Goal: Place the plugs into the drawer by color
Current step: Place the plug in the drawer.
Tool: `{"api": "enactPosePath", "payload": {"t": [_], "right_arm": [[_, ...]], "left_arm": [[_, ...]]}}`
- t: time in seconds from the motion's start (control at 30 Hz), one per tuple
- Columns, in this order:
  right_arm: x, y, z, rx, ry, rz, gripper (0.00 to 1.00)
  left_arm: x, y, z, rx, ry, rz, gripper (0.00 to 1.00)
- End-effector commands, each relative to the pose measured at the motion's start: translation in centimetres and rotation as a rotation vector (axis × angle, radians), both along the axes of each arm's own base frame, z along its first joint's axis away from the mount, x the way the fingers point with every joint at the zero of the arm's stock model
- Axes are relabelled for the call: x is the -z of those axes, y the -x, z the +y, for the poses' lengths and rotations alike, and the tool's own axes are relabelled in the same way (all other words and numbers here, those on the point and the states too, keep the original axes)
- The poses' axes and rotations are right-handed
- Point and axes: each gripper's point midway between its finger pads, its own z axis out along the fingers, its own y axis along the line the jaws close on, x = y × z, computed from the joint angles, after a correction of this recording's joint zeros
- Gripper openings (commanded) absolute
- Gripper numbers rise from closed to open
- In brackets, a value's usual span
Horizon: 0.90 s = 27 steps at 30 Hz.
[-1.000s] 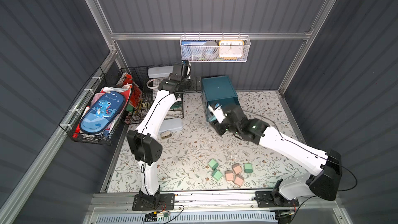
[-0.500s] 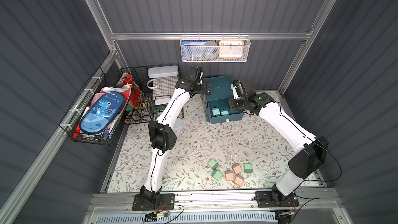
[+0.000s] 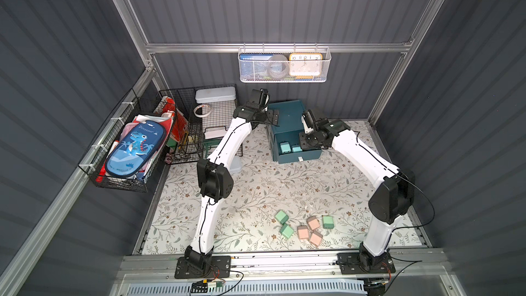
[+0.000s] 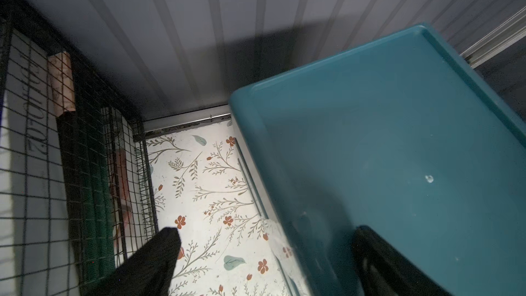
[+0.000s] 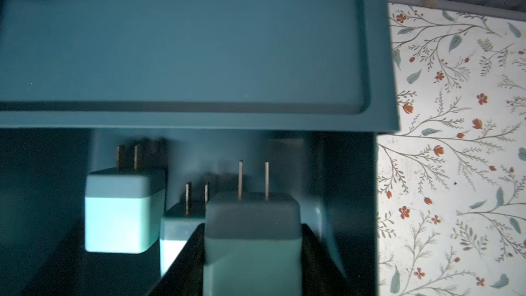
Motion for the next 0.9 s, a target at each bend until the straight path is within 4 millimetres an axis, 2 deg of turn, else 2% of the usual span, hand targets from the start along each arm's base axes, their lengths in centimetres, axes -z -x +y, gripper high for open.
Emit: {"api": "enactPosePath", "payload": {"t": [0.0, 0.3, 0.43, 0.57, 0.67, 0.73, 0.87], "right_arm": [[0.1, -0.3, -0.8, 0.005, 0.034, 0.011, 0.36], [-1.2, -0.9, -1.1, 0.012, 0.021, -0.018, 0.52], [-2.3, -0.9, -1.1, 0.006, 0.02, -0.036, 0.57], [-4.8, -0.3, -1.3, 0.011, -0.016, -0.09, 0.57], [-6.2, 1.5, -1.1, 0.005, -0.092, -0.105, 0.54], [-6.6, 3.4, -0.8, -0.005, -0.176, -0.101, 0.48], [-5.6, 7.4, 0.5, -0.052, -0.361, -0.181, 0.34]], "left_arm": [[1.7, 1.0, 1.2, -0.002, -0.067, 0.062, 0.99], [-1.3, 1.7, 1.7, -0.008, -0.055, 0.01, 0.99], [-1.3, 1.7, 2.0, -0.007, -0.07, -0.005, 0.99], [-1.3, 1.0, 1.9, -0.003, -0.083, -0.04, 0.99], [-0.8, 0.6, 2.0, -0.012, -0.096, -0.051, 0.99], [-0.5, 0.5, 2.4, -0.029, -0.108, -0.055, 0.97], [-0.1, 0.8, 2.0, -0.018, -0.079, -0.053, 0.92]]}}
